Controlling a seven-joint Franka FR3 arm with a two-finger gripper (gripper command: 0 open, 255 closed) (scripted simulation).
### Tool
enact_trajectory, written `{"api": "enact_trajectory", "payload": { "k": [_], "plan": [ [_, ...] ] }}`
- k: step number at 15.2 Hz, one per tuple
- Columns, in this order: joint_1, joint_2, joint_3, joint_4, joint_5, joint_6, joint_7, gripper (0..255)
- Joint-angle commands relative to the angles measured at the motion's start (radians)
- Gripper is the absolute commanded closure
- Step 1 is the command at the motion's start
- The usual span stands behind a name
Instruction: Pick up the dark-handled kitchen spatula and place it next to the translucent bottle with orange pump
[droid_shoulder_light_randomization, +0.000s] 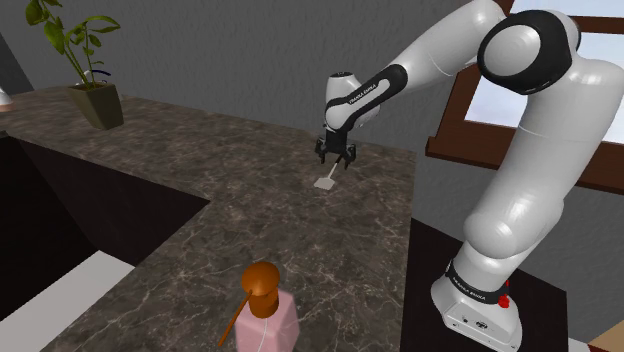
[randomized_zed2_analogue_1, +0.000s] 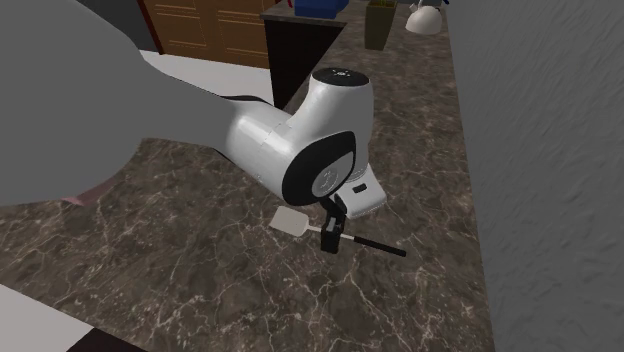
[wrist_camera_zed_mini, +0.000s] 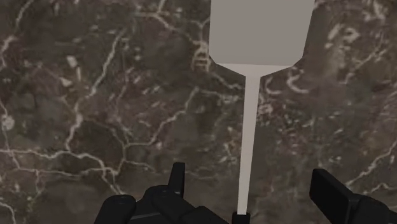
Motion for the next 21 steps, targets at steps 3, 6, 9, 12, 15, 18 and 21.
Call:
{"api": "enact_trajectory", "payload": {
  "k": [3, 6, 9, 12, 15, 18, 21],
  "plan": [
    [0.0, 0.001, 0.0, 0.0, 0.0, 0.001, 0.001, 0],
    [0.0, 0.001, 0.0, 0.0, 0.0, 0.001, 0.0, 255],
    [0.0, 0.001, 0.0, 0.0, 0.0, 0.001, 0.0, 255],
    [0.0, 0.001, 0.0, 0.0, 0.0, 0.001, 0.0, 255],
    [0.0, -0.007, 0.001, 0.004, 0.002, -0.011, -0.002, 255],
    [0.0, -0.031, 0.001, 0.02, 0.01, -0.05, -0.009, 255],
    [-0.001, -0.053, 0.002, 0.037, 0.016, -0.088, -0.015, 255]
  ]
}}
